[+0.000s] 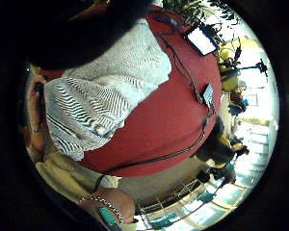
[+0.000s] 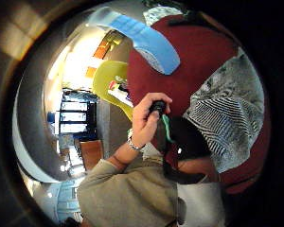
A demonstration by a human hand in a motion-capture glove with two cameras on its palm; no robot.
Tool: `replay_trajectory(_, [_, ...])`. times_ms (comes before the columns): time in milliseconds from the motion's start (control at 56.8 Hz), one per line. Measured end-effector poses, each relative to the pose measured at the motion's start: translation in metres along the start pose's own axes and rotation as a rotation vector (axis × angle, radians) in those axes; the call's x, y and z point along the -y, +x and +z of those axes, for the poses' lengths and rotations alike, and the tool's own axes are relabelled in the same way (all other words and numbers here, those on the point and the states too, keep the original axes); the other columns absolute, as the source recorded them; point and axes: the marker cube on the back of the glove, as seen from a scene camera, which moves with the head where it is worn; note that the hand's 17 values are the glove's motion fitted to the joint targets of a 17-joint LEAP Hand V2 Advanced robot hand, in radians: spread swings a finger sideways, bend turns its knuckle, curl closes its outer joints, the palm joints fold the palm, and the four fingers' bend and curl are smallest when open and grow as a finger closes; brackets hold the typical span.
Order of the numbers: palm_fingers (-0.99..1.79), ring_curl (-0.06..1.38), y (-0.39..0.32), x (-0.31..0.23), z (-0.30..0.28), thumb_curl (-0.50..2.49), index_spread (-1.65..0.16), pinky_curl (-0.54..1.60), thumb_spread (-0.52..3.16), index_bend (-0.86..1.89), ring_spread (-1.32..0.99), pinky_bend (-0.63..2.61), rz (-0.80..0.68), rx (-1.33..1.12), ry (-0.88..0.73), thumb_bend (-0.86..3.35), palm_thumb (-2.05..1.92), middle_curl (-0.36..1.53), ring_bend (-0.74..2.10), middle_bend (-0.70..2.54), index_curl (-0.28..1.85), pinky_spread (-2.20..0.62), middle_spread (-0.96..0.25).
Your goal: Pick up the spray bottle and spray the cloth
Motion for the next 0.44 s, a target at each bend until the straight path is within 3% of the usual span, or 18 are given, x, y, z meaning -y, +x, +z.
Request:
replay_trajectory(123, [0.30, 0.33, -0.004, -0.004, -0.012, 0.46, -0.40, 0.31, 1.17, 0.19, -0.04, 0.17, -0.090, 0.014, 0.053, 0.00, 0.67, 0.33, 0.33, 0.18, 0.32, 0.19, -0.01])
replay_trajectory(440, [0.32, 0.32, -0.006, -0.003, -0.018, 0.44, -0.41, 0.30, 1.18, 0.21, -0.06, 0.19, -0.079, -0.025, 0.063, -0.01, 0.76, 0.30, 0.29, 0.16, 0.35, 0.19, -0.02])
